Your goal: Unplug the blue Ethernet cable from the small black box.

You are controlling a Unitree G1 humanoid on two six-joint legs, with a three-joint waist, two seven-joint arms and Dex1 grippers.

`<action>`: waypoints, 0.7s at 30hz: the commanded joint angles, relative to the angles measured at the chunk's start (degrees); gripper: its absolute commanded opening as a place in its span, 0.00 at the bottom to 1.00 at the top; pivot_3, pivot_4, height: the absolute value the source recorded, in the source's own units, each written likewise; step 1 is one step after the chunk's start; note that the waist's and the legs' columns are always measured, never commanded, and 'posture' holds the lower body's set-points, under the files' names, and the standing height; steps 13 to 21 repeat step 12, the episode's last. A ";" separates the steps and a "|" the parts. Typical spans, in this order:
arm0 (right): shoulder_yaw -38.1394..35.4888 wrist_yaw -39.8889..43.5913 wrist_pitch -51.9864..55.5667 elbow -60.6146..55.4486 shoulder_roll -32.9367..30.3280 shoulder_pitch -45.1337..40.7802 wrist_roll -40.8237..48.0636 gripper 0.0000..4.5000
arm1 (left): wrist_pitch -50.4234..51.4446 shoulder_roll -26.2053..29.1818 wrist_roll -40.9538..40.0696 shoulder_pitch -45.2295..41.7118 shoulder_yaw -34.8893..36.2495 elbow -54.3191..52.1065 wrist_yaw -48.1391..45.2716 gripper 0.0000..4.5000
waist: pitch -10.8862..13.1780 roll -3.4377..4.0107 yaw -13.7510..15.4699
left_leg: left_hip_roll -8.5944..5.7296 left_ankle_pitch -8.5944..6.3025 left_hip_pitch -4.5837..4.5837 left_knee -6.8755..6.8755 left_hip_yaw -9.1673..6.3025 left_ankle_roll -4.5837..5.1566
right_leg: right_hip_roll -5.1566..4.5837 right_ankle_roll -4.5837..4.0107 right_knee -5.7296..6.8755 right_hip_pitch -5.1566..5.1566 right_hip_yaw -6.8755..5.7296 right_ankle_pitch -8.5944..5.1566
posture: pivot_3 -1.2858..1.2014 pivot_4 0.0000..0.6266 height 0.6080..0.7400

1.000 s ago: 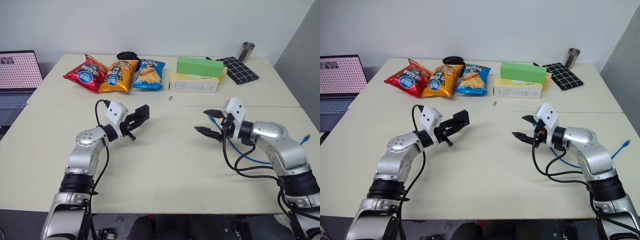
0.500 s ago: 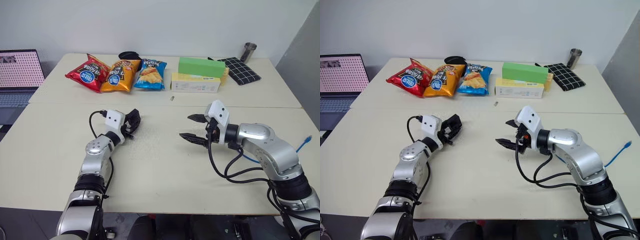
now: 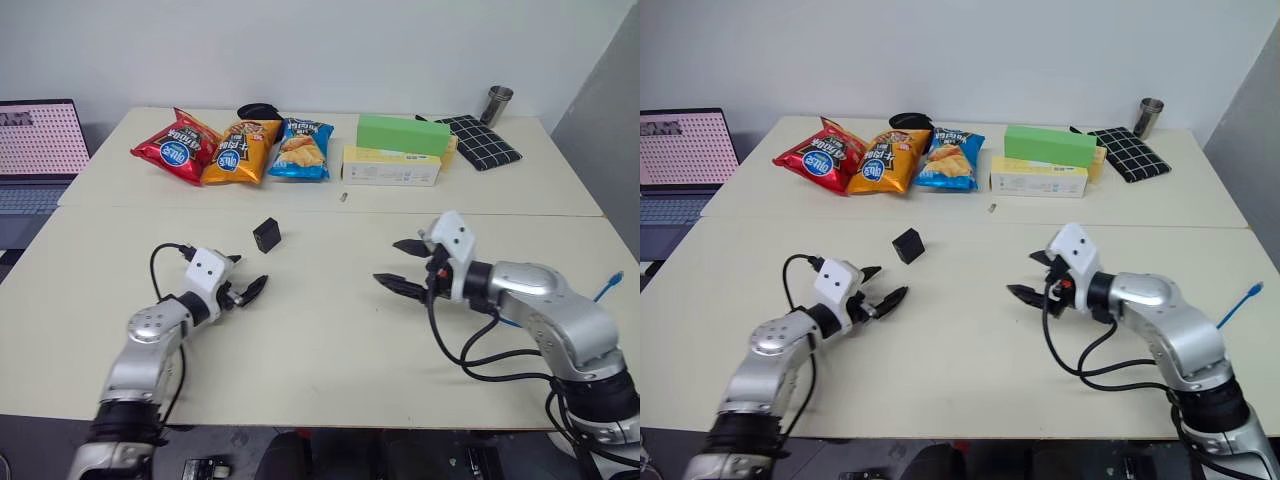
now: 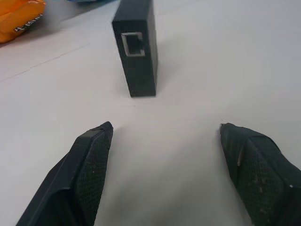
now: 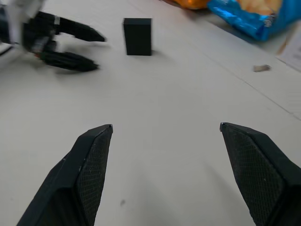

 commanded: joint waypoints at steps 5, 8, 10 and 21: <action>-9.07 2.58 -0.49 -0.21 -6.68 4.94 1.51 0.86 | 8.71 9.15 -8.54 0.40 6.35 -13.55 -8.47 0.85 | 0.02 0.02 0.05 | -0.01 -0.01 -0.01 -0.01 0.02 0.01 | 0.00 0.00 -0.03 0.02 0.01 0.00 | 0.52 0.24 1.00; -11.23 4.03 -0.80 1.12 -9.29 6.83 1.64 0.86 | 12.49 11.97 -11.26 -0.79 7.80 -15.45 -10.65 0.85 | 0.02 0.02 0.03 | 0.00 -0.06 0.03 -0.05 0.03 0.10 | 0.01 0.00 -0.02 0.02 0.01 0.00 | 0.52 0.24 1.00; -12.24 4.30 -0.96 1.89 -10.06 7.55 1.88 0.86 | 13.88 12.95 -12.07 -1.29 8.07 -15.86 -11.41 0.85 | 0.02 0.02 0.03 | 0.00 -0.10 0.03 -0.05 0.03 0.18 | 0.02 0.00 -0.02 0.02 0.02 0.00 | 0.52 0.24 1.00; -12.79 4.40 -1.45 2.60 -10.60 8.33 1.66 0.86 | 14.41 13.08 -12.93 -1.58 8.26 -16.20 -12.02 0.85 | 0.02 0.02 0.03 | 0.00 -0.11 0.03 -0.04 0.04 0.19 | 0.02 0.00 -0.03 0.03 0.03 0.00 | 0.52 0.24 1.00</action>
